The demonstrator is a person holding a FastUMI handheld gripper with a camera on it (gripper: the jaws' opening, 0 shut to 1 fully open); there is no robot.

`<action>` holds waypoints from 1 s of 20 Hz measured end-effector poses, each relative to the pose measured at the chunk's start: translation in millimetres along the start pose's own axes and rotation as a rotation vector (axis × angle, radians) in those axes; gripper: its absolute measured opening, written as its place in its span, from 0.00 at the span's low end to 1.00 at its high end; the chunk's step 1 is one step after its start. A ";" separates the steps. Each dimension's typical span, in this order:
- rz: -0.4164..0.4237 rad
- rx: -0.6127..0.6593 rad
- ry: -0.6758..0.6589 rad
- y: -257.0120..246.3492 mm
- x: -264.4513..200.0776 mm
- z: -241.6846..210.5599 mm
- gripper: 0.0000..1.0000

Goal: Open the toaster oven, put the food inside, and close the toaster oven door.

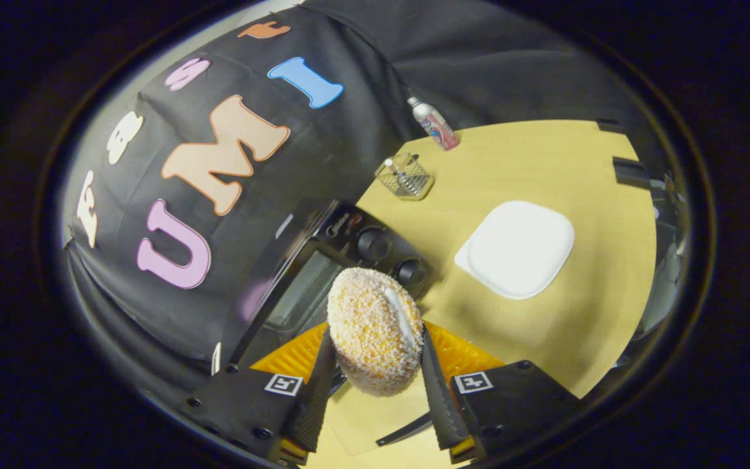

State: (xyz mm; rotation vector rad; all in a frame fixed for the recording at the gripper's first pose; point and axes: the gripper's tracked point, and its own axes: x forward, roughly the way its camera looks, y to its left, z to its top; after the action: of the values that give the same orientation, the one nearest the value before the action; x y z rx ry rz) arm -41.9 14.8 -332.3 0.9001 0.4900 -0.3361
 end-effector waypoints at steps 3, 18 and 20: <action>0.035 0.044 0.023 16.3 6.8 -22.3 0.70; 0.076 0.034 0.057 74.4 98.9 -69.4 0.72; 0.091 0.019 0.049 77.5 105.6 -69.8 0.72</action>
State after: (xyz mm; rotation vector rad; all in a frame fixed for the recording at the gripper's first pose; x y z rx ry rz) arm 65.3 108.5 -374.5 0.9476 0.4895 -0.2367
